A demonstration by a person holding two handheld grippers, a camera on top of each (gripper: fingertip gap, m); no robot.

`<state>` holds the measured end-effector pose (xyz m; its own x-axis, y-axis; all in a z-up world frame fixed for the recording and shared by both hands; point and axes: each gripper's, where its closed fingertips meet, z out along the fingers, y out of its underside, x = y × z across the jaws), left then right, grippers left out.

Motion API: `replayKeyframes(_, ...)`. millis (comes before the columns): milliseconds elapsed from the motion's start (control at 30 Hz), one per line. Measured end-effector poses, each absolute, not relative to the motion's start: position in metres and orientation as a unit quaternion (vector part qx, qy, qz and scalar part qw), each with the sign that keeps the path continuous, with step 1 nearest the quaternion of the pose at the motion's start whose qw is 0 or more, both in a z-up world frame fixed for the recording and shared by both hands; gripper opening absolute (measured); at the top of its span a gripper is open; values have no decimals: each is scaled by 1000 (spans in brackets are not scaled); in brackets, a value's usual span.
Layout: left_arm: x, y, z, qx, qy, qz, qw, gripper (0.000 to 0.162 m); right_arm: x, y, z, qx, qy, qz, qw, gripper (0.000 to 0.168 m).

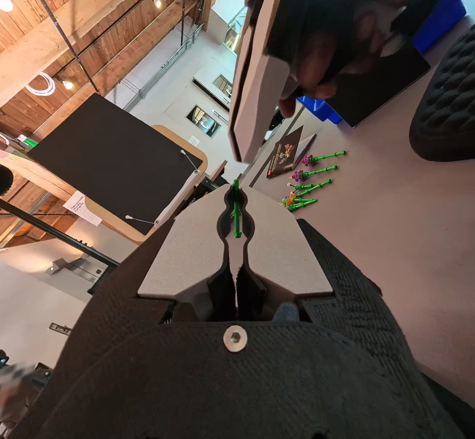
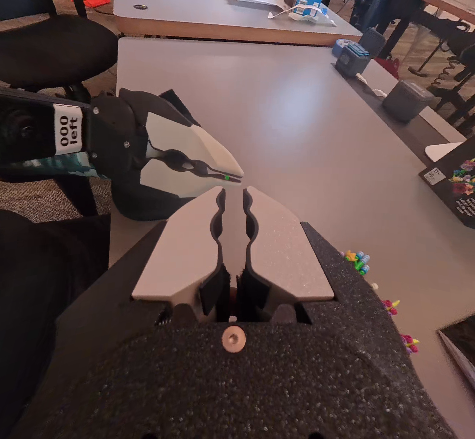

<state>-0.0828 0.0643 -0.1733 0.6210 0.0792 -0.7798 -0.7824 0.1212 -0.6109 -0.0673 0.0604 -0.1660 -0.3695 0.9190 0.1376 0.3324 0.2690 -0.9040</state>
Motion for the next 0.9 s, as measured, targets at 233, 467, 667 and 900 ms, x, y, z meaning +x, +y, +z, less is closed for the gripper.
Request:
replayKeyframes(233,-80,66,-176,-583,312,320,678,3,-74,53,-173,-437,-708,437,342,8)
replayKeyframes(467,-78,67,-179,-584,320,321,674,2,-76,49,-177,-434,-713,435,338,4)
replayKeyframes(667,-82,68,-176,-586,303,315,682,8,-68,57,-167,-426,-711,446,338,3)
replayKeyframes(900,-84,69,-176,-589,298,318,681,6,-59,64,-159,-429,-707,455,331,3)
